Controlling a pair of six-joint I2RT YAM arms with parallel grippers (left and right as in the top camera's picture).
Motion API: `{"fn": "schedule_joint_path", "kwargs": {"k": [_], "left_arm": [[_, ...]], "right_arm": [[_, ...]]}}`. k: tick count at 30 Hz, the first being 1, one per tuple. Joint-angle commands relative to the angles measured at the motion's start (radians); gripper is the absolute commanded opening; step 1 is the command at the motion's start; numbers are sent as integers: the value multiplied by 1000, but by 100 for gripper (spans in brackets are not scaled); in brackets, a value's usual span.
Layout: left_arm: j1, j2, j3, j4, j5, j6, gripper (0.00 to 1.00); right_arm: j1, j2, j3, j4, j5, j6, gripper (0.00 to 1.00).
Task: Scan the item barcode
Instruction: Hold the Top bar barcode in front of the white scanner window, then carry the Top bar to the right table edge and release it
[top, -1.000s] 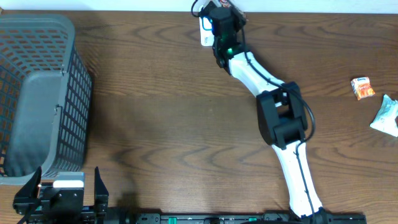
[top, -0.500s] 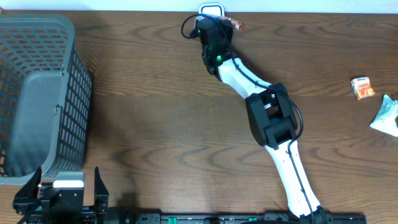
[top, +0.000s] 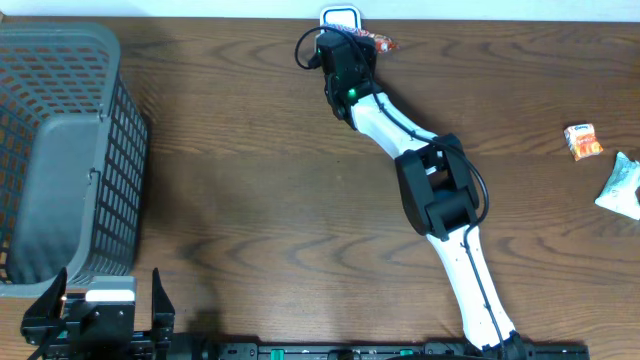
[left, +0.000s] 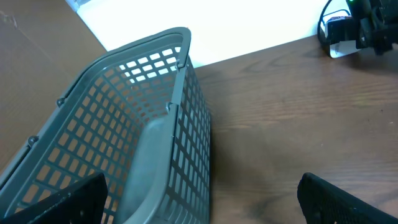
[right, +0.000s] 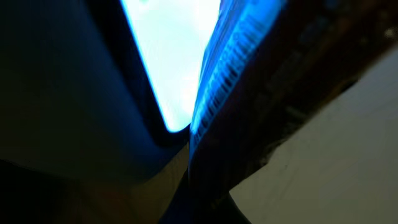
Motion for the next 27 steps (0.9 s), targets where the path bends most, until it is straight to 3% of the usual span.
{"fn": "schedule_joint_path", "kwargs": {"k": [1, 7, 14, 20, 27], "left_arm": [[-5, -7, 0, 1, -2, 9, 98], [-5, -7, 0, 1, -2, 9, 98], [-5, -7, 0, 1, -2, 9, 98], [-5, -7, 0, 1, -2, 9, 98], [-5, -7, 0, 1, -2, 9, 98]], "right_arm": [[-1, -148, 21, -61, 16, 47, 1], [3, -363, 21, -322, 7, 163, 1], [-45, -597, 21, -740, -107, 515, 1], [-211, -673, 21, -1071, -385, 820, 1], [-487, -636, -35, -1211, -540, 1198, 1]]}}
